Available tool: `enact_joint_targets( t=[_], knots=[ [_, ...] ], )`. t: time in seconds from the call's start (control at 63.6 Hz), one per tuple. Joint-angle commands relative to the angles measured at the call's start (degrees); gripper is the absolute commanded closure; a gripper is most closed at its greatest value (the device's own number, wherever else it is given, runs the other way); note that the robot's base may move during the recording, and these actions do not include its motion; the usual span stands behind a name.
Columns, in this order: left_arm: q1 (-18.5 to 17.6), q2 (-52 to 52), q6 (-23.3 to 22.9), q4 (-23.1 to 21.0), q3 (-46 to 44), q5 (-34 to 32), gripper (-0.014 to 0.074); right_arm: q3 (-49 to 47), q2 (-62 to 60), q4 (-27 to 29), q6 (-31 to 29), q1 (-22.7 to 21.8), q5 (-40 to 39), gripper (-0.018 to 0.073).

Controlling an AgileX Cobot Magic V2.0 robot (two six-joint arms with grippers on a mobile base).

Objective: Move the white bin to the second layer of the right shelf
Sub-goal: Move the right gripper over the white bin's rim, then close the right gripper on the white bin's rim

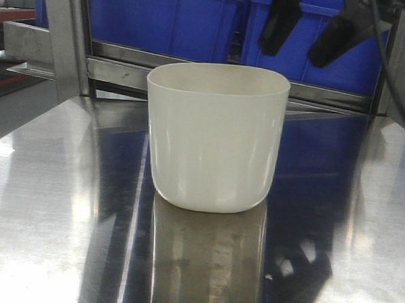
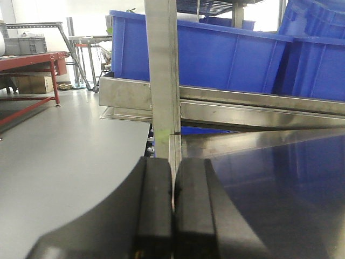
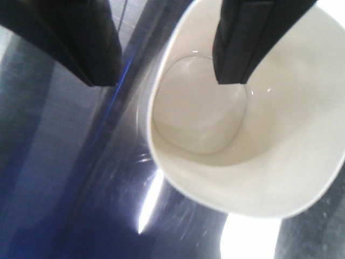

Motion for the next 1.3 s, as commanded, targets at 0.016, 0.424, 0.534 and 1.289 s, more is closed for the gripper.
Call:
enact_joint_targets(
  t=[0.016, 0.424, 0.534, 1.289],
  knots=[
    [-0.19, -0.76, -0.43, -0.29, 1.9, -5.07, 0.0512, -2.09, -0.7, 0.8, -0.19, 0.47, -2.22, 0.0064],
    [-0.19, -0.76, -0.43, -0.29, 1.9, -5.07, 0.0512, -2.09, 2.94, 0.8, -0.19, 0.52, -1.44, 0.0064],
    [-0.19, -0.76, -0.43, -0.29, 1.9, -5.07, 0.0512, -2.09, 3.65, 0.8, -0.19, 0.52, -1.5, 0.0064],
    [-0.19, -0.76, -0.43, -0.29, 1.9, -5.07, 0.0512, -2.09, 9.36, 0.8, -0.19, 0.52, -1.24, 0.0064]
  ],
)
